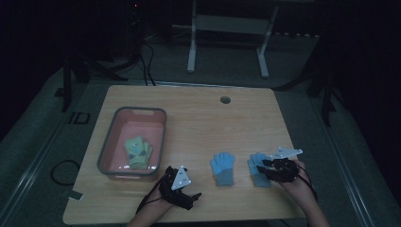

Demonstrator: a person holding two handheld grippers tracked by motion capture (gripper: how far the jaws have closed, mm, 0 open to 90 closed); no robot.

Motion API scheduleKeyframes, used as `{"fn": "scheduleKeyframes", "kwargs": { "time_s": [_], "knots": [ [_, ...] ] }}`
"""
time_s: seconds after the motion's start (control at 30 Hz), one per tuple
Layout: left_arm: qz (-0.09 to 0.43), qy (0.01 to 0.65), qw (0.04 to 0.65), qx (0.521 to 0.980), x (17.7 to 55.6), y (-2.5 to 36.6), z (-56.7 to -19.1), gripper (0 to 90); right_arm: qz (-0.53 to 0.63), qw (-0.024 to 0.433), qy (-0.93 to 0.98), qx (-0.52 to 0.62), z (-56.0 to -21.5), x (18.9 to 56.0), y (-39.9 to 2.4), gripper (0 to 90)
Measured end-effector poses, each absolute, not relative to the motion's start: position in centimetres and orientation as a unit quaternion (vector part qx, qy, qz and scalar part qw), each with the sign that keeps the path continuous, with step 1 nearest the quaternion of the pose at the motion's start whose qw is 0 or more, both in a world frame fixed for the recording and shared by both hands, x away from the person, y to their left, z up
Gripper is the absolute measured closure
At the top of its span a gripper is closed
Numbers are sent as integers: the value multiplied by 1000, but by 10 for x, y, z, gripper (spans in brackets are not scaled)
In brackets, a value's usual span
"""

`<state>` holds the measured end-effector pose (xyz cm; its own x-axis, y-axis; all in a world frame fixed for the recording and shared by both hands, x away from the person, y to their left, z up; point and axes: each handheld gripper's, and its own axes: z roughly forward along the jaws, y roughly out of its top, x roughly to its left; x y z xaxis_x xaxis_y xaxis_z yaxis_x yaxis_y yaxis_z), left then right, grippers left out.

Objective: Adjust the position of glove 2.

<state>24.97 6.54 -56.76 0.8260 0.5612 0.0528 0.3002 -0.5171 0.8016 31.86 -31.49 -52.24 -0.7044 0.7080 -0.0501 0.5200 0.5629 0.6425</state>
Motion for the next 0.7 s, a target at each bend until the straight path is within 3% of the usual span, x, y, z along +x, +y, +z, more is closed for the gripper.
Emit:
{"fn": "scheduleKeyframes", "kwargs": {
  "time_s": [0.37, 0.53, 0.7],
  "knots": [
    [153, 253, 421, 857, 250, 66, -568, 35, 300, 148, 872, 357, -541, 321, -322, 661],
    [153, 254, 421, 857, 250, 66, -568, 38, 304, 151, 865, 370, -542, 318, -320, 809],
    [153, 253, 421, 858, 250, 66, -568, 39, 305, 152, 859, 381, -542, 316, -318, 846]
  ]
}}
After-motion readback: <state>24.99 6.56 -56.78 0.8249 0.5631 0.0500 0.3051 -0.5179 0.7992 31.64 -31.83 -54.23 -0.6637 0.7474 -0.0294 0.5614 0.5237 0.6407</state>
